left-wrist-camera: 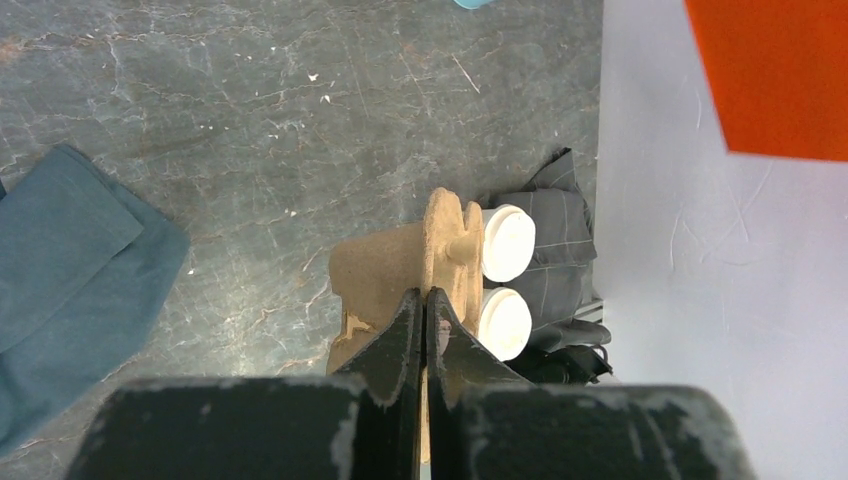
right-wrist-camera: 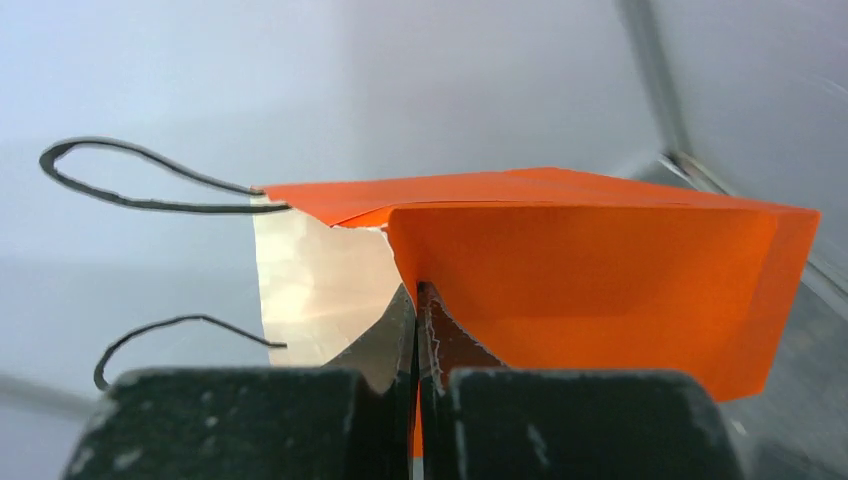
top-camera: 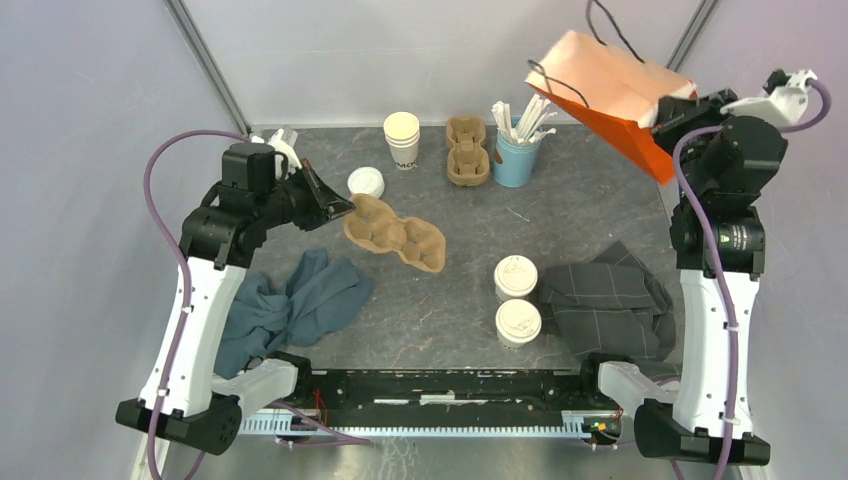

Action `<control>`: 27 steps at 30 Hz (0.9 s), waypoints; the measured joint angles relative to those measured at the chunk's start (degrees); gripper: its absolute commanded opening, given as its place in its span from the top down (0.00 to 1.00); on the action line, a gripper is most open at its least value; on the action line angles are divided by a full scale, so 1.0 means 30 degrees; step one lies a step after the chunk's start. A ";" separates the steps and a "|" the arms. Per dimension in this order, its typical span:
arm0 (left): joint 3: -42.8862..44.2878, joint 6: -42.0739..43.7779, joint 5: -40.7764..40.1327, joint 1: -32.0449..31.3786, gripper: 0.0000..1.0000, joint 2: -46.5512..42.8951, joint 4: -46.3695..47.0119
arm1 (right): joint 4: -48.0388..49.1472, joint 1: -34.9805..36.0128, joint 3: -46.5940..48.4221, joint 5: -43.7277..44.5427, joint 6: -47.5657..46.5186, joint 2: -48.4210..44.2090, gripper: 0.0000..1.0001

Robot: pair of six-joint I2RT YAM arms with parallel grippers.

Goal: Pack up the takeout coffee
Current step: Place the takeout bag at the center of the board.

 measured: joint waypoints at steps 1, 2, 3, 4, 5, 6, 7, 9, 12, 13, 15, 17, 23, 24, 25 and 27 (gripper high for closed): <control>0.0022 0.0000 0.0066 0.0000 0.98 -0.0109 -0.0044 | 0.0576 0.0007 0.0240 -0.1027 -0.0357 0.0073 1.00; 0.0036 0.0000 0.0095 0.0000 0.98 -0.0248 -0.0073 | 0.1144 0.0007 0.0437 -0.2025 -0.0641 0.0168 1.00; 0.0044 0.0000 0.0138 0.0000 0.98 -0.0444 -0.0095 | 0.1887 0.0007 0.0612 -0.3504 -0.0860 0.0321 1.00; 0.0044 0.0000 0.0168 0.0000 0.98 -0.0634 -0.0109 | 0.2433 0.0007 0.0627 -0.4524 -0.0911 0.0437 1.00; 0.0044 0.0000 0.0211 0.0000 0.98 -0.0845 -0.0131 | 0.2805 0.0007 0.0619 -0.5428 -0.0903 0.0583 1.00; 0.0044 0.0000 0.0233 0.0000 0.98 -0.1115 -0.0182 | 0.3402 0.0022 0.0488 -0.6630 -0.0838 0.0787 1.00; 0.0044 0.0000 0.0262 0.0000 0.98 -0.1501 -0.0233 | 0.3905 0.0029 0.0255 -0.7526 -0.0685 0.0911 1.00; 0.0022 0.0000 0.0401 0.0000 0.98 -0.2237 -0.0357 | 0.4634 0.0233 -0.0262 -0.9253 -0.0328 0.1173 1.00; 0.0007 -0.0007 0.0554 0.0000 0.98 -0.3708 -0.0663 | 0.5034 0.1078 -0.0423 -1.0848 0.0153 0.1814 1.00; 0.0000 -0.0007 0.0561 0.0000 0.98 -0.4218 -0.0809 | 0.5166 0.1566 -0.0452 -1.1213 0.0262 0.2040 1.00; 0.0000 -0.0007 0.0561 0.0000 0.98 -0.5144 -0.1093 | 0.5391 0.2630 -0.0554 -1.1774 0.0459 0.2397 1.00; 0.0022 -0.0007 0.0561 0.0000 0.98 -0.6098 -0.1472 | 0.5421 0.3942 -0.0590 -1.2247 0.0597 0.2841 1.00; 0.2339 -0.0015 0.0787 -0.0007 0.98 -0.7694 -0.2528 | 0.4940 0.7125 -0.0918 -1.3121 0.1115 0.4503 1.00; 0.3126 -0.0015 0.0896 -0.0007 0.98 -0.7694 -0.2659 | 0.4772 0.7519 -0.0991 -1.3274 0.1166 0.4823 1.00; 0.3934 -0.0015 0.1035 -0.0015 0.98 -0.7679 -0.2703 | 0.4532 0.7847 -0.1049 -1.3391 0.1195 0.5144 1.00; 0.5741 -0.0015 0.1158 -0.0015 0.98 -0.7512 -0.2900 | 0.4022 0.8451 -0.1144 -1.3653 0.1202 0.5799 1.00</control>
